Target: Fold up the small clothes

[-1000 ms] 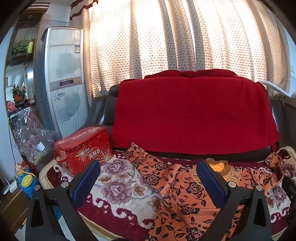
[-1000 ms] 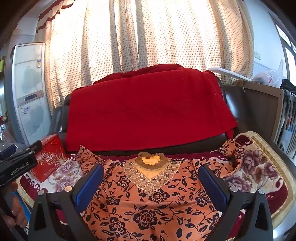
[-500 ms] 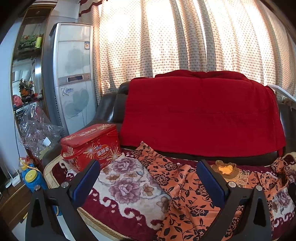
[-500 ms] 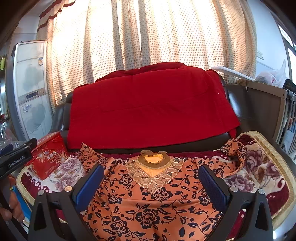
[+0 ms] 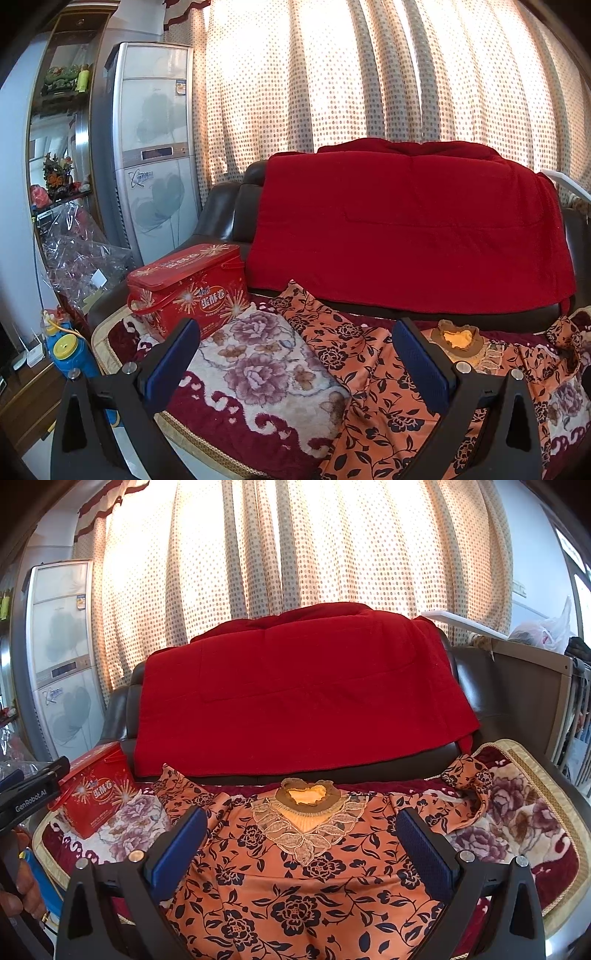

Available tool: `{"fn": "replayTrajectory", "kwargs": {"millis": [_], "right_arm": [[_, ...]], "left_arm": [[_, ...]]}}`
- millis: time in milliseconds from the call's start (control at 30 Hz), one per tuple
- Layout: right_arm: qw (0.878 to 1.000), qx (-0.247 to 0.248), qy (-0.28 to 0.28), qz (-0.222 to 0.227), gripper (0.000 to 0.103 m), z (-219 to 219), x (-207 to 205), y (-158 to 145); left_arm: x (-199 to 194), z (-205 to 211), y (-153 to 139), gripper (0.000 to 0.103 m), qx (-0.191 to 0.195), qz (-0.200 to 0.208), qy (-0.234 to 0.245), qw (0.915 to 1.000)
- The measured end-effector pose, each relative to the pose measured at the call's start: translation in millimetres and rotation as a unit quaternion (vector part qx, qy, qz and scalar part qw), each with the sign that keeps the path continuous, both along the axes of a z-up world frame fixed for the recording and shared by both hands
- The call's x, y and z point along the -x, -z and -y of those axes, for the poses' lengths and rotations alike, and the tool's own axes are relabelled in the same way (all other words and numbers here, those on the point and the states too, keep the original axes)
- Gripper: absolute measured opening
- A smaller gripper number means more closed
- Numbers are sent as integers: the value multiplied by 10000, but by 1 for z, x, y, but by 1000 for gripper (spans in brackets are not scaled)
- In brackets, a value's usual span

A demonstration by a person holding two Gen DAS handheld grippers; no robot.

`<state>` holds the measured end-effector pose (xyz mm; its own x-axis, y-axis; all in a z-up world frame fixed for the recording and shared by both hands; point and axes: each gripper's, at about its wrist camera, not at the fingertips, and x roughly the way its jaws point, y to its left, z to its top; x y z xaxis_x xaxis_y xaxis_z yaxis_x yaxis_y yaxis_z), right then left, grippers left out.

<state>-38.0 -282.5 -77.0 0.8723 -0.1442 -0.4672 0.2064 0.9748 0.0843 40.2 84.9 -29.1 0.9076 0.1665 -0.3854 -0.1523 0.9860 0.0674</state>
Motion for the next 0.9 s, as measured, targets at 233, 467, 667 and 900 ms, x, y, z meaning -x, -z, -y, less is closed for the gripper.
{"fn": "replayTrajectory", "kwargs": {"millis": [233, 467, 667, 900], "right_arm": [[9997, -254, 25, -12, 103, 2, 0, 1], [9992, -383, 57, -107, 103, 7, -1, 2], [9961, -813, 12, -343, 103, 43, -14, 36], [9708, -2033, 807, -981, 102, 212, -31, 145]], "left_arm": [[-2, 0, 1, 103, -9, -10, -24, 10000], [-5, 4, 2, 103, -72, -22, 17, 10000], [-30, 37, 38, 103, -223, -704, 550, 9958], [-79, 130, 168, 103, -947, -2740, 1653, 9426]]}}
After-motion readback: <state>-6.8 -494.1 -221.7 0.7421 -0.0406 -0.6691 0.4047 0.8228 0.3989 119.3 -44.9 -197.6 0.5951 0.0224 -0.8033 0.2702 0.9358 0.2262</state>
